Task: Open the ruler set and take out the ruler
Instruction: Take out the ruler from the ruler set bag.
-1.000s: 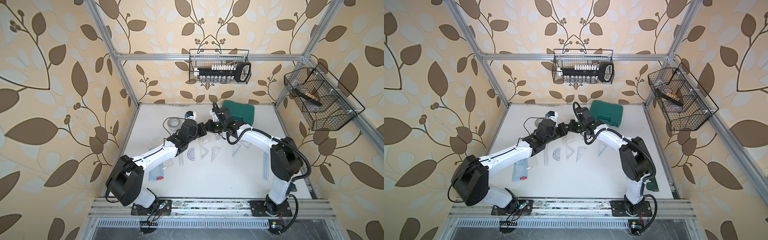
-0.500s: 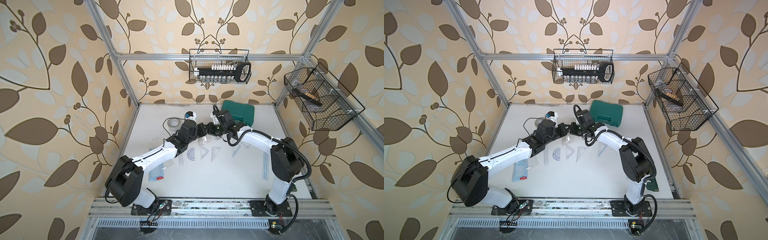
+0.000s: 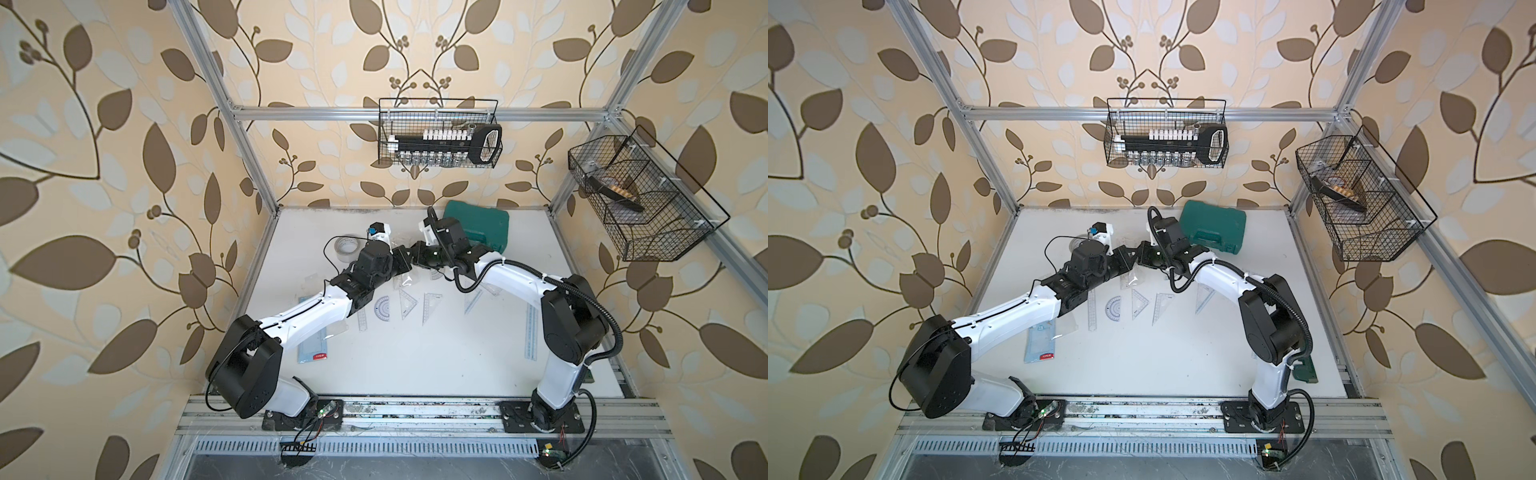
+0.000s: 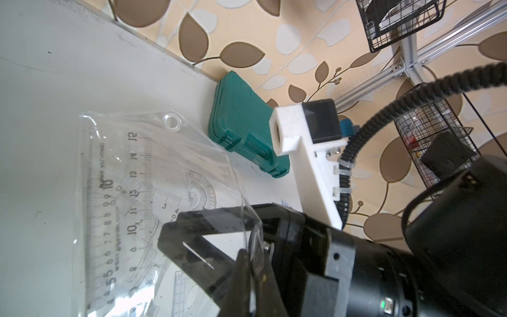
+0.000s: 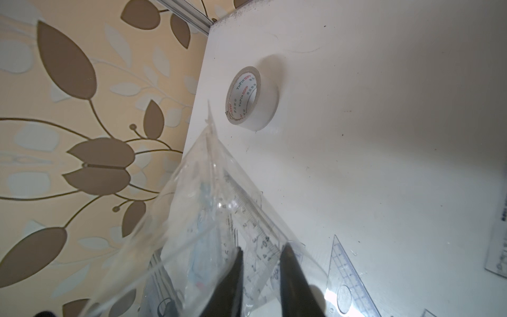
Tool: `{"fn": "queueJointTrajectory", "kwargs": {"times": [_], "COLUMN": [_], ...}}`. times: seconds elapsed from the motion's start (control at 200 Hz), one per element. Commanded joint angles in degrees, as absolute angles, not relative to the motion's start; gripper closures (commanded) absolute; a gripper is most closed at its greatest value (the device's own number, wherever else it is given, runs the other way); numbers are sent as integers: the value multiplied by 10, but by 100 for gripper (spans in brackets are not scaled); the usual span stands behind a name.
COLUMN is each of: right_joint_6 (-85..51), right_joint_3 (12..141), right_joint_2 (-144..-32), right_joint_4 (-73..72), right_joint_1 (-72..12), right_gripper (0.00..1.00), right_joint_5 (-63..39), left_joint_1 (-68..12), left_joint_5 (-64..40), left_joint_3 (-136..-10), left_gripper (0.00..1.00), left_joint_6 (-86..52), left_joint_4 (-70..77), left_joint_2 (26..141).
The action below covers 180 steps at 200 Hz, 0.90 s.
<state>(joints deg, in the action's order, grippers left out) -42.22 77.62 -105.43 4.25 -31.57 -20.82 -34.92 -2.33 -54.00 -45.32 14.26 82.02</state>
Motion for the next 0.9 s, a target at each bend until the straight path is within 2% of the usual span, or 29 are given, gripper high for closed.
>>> {"fn": "queueJointTrajectory", "kwargs": {"times": [0.0, 0.3, 0.585, 0.895], "right_joint_6": [-423, -430, -420, -389], "right_joint_3": [776, 747, 730, 733], "right_joint_2": [-1046, -1025, -1008, -968], "right_joint_4": [9, -29, -25, 54], "right_joint_1": [-318, -317, -317, -315], "right_gripper": [81, 100, 100, 100], "right_joint_5": [-234, -245, -232, -155], "left_joint_1": [-357, -357, -357, -355], "left_joint_5": [-26, -12, -1, 14], "left_joint_3": [-535, -530, -527, -540], "left_gripper": [100, 100, 100, 100], "left_joint_6": [-449, -446, -442, -448], "left_joint_4": [176, 170, 166, 154], "left_joint_2": [797, 788, 780, 798]}}
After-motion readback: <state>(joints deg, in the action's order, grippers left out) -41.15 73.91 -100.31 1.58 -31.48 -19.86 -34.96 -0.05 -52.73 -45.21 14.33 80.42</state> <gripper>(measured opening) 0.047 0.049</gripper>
